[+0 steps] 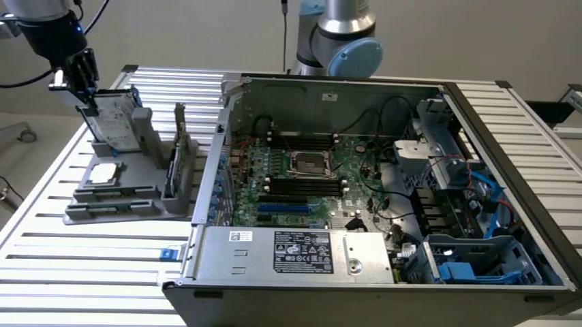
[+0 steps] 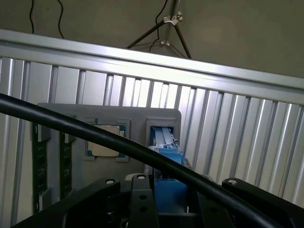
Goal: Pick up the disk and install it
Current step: 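Pick up the disk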
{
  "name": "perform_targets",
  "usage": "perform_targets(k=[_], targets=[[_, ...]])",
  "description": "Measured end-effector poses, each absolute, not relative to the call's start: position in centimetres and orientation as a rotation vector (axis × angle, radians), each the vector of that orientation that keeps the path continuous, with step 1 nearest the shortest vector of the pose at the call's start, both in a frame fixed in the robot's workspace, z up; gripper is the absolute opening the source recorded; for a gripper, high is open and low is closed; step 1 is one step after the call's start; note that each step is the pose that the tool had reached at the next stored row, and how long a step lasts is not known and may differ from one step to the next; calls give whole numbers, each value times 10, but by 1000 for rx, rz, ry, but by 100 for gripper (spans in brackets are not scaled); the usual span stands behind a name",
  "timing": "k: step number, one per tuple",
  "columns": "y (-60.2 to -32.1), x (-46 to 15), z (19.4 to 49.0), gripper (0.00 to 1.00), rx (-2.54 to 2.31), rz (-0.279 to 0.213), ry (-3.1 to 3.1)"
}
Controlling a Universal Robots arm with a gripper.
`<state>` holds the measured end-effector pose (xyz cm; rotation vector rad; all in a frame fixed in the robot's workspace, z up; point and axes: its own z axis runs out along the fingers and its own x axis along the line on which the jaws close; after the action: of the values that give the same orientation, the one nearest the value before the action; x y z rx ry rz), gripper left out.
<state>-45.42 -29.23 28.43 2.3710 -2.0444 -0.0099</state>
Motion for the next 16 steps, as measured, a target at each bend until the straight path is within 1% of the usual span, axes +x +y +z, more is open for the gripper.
perform_targets(k=[16], targets=[[-292,-454,284,33,2314,-10,-2109]])
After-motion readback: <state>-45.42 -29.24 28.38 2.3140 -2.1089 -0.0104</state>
